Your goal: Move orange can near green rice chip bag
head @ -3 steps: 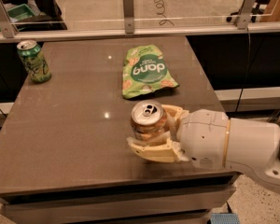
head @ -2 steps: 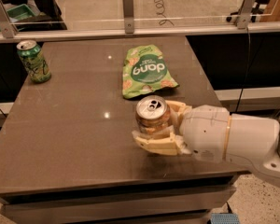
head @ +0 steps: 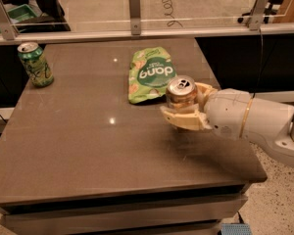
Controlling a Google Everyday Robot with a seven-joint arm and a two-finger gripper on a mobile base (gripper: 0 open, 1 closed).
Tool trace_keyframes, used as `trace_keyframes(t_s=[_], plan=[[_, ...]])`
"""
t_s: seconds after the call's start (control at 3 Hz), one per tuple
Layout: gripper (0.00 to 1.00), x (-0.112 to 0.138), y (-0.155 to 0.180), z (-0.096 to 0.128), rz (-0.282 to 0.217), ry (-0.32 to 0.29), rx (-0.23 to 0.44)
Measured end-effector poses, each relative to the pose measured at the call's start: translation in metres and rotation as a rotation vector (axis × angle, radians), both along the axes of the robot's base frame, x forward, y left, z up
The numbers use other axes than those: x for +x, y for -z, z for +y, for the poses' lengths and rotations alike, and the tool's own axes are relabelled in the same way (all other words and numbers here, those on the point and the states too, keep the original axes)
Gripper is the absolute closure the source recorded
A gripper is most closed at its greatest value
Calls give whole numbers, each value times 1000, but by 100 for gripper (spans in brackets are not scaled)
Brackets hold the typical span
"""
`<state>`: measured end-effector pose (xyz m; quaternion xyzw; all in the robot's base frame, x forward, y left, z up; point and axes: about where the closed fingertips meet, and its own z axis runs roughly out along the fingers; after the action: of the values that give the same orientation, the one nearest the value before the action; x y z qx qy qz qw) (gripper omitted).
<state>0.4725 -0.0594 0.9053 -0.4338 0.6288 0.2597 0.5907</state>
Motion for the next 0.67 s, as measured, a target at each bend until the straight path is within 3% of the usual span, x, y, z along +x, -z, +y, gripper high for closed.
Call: trace_keyframes(t_s=[0.67], plan=[[100, 63, 22, -34, 1, 106, 13]])
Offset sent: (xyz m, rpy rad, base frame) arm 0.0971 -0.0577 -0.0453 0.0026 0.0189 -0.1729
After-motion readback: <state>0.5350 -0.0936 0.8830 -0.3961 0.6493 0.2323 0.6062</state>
